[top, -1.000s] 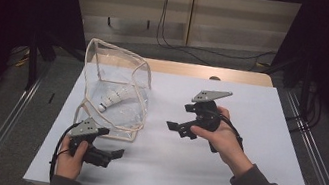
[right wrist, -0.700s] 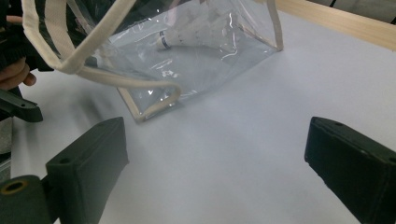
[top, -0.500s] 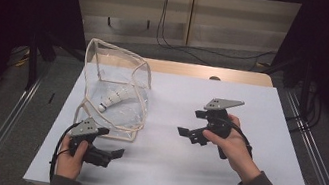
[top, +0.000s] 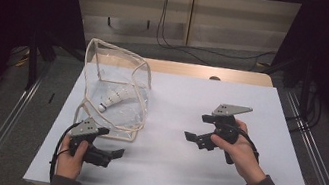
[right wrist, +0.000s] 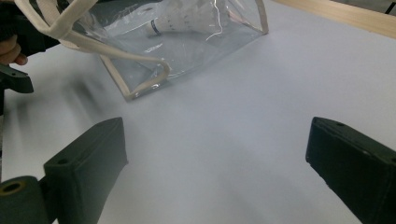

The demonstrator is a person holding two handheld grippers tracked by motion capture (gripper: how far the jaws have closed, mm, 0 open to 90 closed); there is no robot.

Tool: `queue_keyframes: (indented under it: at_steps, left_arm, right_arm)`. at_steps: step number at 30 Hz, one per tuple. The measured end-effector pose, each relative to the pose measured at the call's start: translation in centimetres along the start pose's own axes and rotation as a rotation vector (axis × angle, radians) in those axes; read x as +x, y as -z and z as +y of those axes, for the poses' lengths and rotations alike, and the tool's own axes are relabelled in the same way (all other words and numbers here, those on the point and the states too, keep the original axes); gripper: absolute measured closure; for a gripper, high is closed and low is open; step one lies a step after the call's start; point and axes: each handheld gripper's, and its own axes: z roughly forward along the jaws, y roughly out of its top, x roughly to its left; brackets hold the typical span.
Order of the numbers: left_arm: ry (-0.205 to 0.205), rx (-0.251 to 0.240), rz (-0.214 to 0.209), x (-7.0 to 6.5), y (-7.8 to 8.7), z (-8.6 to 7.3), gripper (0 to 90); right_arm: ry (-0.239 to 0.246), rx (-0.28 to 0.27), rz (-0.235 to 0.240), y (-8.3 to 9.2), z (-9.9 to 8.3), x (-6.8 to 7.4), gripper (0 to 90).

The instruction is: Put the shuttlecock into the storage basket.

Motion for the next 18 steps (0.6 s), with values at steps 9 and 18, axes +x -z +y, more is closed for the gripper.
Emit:
queue_keyframes:
  at_steps: [9,18]
  left_arm:
    - [-0.002,0.0,0.0,0.0,0.0,0.0,2.8]
    - [0.0,0.001,0.001,0.0,0.0,0.0,2.8]
  right_arm:
    - [-0.011,-0.001,-0.01,0.7,-1.3,-0.5,4.7]
    - [-0.014,-0.003,-0.021,1.3,-2.6,-0.9,4.6]
